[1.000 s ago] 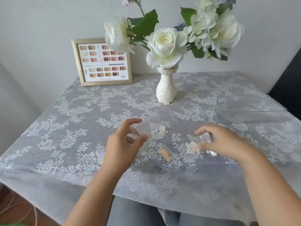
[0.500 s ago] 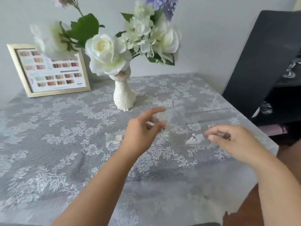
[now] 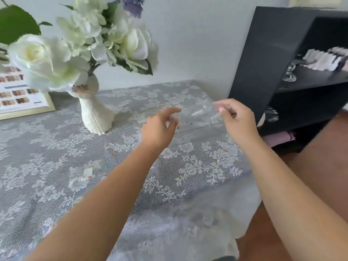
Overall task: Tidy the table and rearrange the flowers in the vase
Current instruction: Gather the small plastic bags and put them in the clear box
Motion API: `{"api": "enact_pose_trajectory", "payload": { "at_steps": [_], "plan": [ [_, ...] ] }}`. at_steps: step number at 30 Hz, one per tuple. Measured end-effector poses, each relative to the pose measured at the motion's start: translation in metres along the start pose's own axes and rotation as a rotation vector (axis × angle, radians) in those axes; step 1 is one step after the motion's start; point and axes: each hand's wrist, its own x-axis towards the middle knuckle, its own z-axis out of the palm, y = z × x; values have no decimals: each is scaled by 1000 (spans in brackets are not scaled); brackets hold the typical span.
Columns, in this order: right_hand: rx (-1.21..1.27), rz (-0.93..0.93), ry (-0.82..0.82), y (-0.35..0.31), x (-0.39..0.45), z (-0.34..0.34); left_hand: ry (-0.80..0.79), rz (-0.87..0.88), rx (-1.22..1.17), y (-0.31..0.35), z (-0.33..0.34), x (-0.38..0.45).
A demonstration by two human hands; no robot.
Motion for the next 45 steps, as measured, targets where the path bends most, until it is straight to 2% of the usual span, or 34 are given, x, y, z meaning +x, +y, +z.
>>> {"api": "enact_pose_trajectory", "payload": {
  "at_steps": [7, 15, 21, 25, 28, 30, 32, 37, 42, 45],
  "plan": [
    [-230, 14, -258, 22, 34, 19, -30, -108, 163, -10, 15, 3],
    [-560, -81, -359, 27, 36, 45, -84, -126, 213, -17, 16, 0],
    [-602, -115, -307, 28, 36, 46, -88, -69, 46, -19, -4, -1],
    [-515, -122, -141, 20, 25, 41, -44, 29, 42, -19, -42, -18],
    [-413, -190, -61, -1, 3, 51, -134, 67, 61, -33, -82, -57],
    [-321, -233, -73, -18, -14, 65, -226, 52, 102, -46, -107, -87],
    [-265, -267, -124, -33, -31, 81, -267, 3, 163, -60, -127, -115],
    [-215, -330, -350, -67, -58, 123, -230, -149, 271, -88, -156, -163],
    [-219, -330, -522, -97, -70, 163, -262, -165, 441, -96, -170, -190],
    [-295, -316, -667, -110, -77, 187, -279, -178, 434, -98, -173, -199]
  ]
}}
